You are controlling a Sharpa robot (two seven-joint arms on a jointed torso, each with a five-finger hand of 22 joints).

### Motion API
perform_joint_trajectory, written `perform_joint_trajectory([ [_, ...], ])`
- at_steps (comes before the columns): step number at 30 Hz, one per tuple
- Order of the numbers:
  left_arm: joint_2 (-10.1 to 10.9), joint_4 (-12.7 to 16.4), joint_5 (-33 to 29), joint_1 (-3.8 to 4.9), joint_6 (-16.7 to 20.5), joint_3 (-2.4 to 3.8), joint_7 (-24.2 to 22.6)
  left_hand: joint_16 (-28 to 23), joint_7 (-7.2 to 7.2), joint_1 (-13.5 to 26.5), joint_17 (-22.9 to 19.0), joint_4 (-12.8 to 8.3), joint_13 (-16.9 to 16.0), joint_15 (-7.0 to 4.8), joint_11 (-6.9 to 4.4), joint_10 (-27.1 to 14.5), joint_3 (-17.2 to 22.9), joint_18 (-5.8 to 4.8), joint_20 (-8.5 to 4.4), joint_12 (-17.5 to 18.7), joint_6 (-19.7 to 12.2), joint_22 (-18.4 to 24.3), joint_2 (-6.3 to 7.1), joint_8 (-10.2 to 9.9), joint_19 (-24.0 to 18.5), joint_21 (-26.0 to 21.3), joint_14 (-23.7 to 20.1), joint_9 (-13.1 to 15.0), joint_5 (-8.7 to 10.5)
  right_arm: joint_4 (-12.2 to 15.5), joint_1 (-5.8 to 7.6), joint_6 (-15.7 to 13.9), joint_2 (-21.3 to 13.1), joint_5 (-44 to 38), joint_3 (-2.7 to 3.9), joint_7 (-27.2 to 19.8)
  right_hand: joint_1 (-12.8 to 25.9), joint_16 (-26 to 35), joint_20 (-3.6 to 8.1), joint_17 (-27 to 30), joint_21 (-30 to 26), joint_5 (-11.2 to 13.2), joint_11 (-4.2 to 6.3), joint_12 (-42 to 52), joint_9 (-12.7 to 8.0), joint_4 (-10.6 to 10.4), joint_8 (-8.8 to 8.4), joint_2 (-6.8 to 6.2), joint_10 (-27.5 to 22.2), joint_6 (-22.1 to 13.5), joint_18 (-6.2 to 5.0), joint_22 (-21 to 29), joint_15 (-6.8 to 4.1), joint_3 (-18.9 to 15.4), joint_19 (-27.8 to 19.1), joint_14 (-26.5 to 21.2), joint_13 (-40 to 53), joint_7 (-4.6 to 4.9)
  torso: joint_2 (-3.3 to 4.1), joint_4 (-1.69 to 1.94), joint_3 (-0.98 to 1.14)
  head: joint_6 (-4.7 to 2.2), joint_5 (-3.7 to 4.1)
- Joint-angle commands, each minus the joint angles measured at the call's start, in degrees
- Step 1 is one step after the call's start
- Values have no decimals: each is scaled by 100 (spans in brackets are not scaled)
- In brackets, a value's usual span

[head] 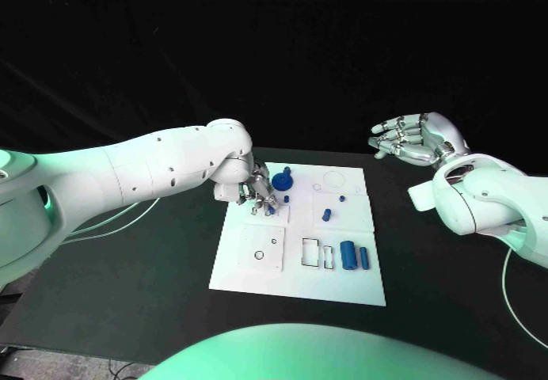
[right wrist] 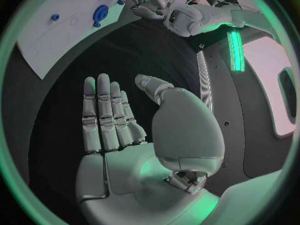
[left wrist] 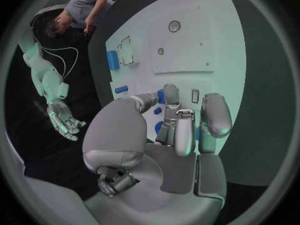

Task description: Assemble the parts on the task board

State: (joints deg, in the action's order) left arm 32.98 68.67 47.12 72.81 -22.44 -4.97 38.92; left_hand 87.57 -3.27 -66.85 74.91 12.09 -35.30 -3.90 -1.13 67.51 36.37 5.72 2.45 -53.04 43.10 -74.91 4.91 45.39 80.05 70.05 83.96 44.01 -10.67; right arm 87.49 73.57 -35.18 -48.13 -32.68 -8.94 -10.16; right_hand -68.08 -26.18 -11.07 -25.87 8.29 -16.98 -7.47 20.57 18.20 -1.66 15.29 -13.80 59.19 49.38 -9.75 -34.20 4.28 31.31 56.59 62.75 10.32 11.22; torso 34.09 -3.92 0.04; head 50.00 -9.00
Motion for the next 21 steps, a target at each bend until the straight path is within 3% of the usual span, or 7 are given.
perform_joint_trajectory([
  [1, 75, 117, -71, 1, 246, 9, -125, 10, 4, 88, 1027, -851, -22, -56, -4, 61, 887, -116, -47, -41, -6, -488, 13, 44, 6, -25, 508, 44, -88, -4, -7, 101, -2, -47, -1, 34, 61, 29, 1, -7, -30, -37, -4, -28, -3, 38, 17, 3, 30, 26, -68, 5, 18, -11, 31, 31, -5, -7, -9, 12, 0, 0, 5],
  [6, 177, 254, 18, 2, 409, 15, -160, 6, 13, 181, 1016, -964, -101, -68, -16, 125, 1008, -118, -57, -102, 28, -509, 59, 92, 17, -14, 506, 113, -336, -13, -12, 114, 0, -47, -2, 43, 61, 29, 1, -7, -30, -37, -4, -28, -3, 38, 17, 3, 30, 26, -68, 5, 18, -11, 31, 31, -5, -7, -6, 10, 3, 0, -16],
  [21, 136, 264, 468, -84, 422, 10, -192, 0, 27, 271, 999, -1123, -211, -85, -34, 210, 1118, -118, -75, -188, 97, -534, 97, 143, 24, -13, 504, 187, -687, -31, -31, 139, 23, -48, -5, 51, 70, 40, -1, -9, -36, -41, -6, -35, -4, 38, 16, 5, 28, 23, -67, 13, 21, -14, 28, 26, -10, -5, 9, -12, 2, 0, -65],
])
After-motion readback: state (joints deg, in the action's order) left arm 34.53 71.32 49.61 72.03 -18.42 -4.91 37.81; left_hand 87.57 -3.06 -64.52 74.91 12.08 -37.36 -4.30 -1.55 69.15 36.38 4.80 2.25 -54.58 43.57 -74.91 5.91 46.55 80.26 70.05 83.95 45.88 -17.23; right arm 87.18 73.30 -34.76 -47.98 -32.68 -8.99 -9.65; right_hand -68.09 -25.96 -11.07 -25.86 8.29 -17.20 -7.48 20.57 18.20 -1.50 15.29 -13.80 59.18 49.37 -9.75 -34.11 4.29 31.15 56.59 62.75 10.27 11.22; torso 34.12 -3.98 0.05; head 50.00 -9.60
